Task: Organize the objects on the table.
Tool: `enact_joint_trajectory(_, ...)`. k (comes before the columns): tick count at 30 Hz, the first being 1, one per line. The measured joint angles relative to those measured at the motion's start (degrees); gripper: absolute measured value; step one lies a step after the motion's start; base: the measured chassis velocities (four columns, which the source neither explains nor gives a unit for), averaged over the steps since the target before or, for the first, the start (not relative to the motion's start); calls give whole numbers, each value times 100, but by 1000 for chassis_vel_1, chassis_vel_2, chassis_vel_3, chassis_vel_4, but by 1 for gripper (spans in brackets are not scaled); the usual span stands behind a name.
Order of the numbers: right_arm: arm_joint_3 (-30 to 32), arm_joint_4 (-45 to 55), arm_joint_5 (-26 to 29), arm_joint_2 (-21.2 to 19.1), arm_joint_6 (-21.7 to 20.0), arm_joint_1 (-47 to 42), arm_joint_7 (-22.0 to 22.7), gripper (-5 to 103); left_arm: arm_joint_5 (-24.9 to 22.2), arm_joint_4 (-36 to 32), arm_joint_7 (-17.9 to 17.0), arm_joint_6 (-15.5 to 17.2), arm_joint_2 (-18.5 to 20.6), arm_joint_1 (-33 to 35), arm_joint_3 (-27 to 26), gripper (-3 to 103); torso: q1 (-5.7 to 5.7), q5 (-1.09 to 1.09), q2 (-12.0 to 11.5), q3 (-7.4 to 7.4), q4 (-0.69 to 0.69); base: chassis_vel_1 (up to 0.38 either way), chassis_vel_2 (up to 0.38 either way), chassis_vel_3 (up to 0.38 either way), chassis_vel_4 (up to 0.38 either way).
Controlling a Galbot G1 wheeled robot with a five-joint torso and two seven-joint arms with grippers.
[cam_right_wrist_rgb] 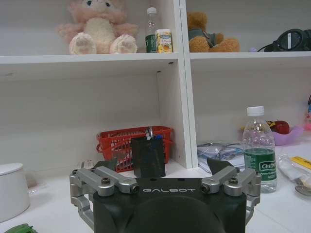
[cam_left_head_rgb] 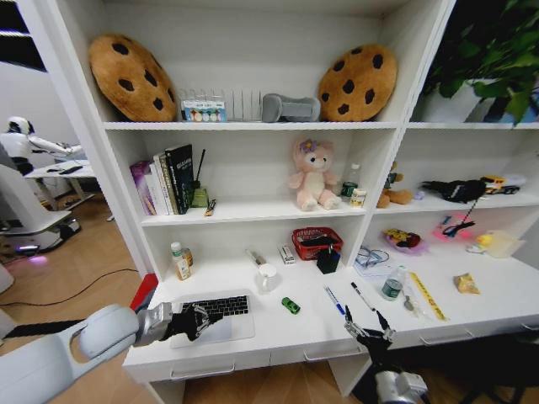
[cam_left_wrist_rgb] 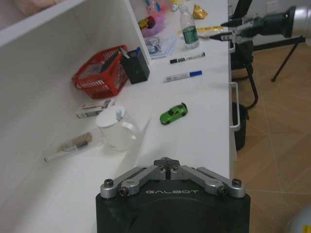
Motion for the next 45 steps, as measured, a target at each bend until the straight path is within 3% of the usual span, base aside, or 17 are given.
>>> enact_joint_trajectory(3,-5,-1,-4,14,8,-5,-3,100,-417,12,-168,-10,11,-170,-84,0,0,-1,0,0,0,0,0,0,0)
enact_joint_trajectory(6,-10,2,-4,16,8,1,-3,100,-517,34,-372,18,-34,-226,-83,0,0,0,0,0,0,0,0,0,0)
enact_joint_trajectory(8,0,10,4,15,9,10,-4,100,-473,132,-939,109,-208,-237,30,0,0,-2,0,0,2,0,0,0,0)
enact_joint_trajectory(9,0,10,4,15,9,10,-4,100,-473,132,-939,109,-208,-237,30,0,0,-2,0,0,2,0,0,0,0)
enact_joint_trajectory(11,31,5,15,14,25,-16,-5,100,-368,229,-1607,242,-405,-157,182,0,0,-3,0,1,2,0,0,0,0)
enact_joint_trajectory(16,39,-26,-15,34,63,-56,-14,100,-241,330,-1994,329,-562,-90,277,0,0,-2,0,0,0,0,0,0,0)
enact_joint_trajectory(21,37,-17,-24,43,64,-37,-14,100,-77,360,-1985,401,-507,-45,280,0,0,-2,0,0,0,0,0,0,0)
enact_joint_trajectory(28,45,-18,-27,90,67,-18,-12,100,491,338,-1595,430,-389,104,413,0,0,-2,0,0,1,0,0,0,0)
enact_joint_trajectory(37,115,-68,-16,112,112,-52,-27,100,777,302,-1538,396,-404,196,693,0,0,-2,0,1,1,0,0,0,0)
enact_joint_trajectory(45,151,-86,32,92,114,-9,-34,100,1299,432,-1479,259,-466,822,733,0,0,-2,0,0,2,0,0,0,0)
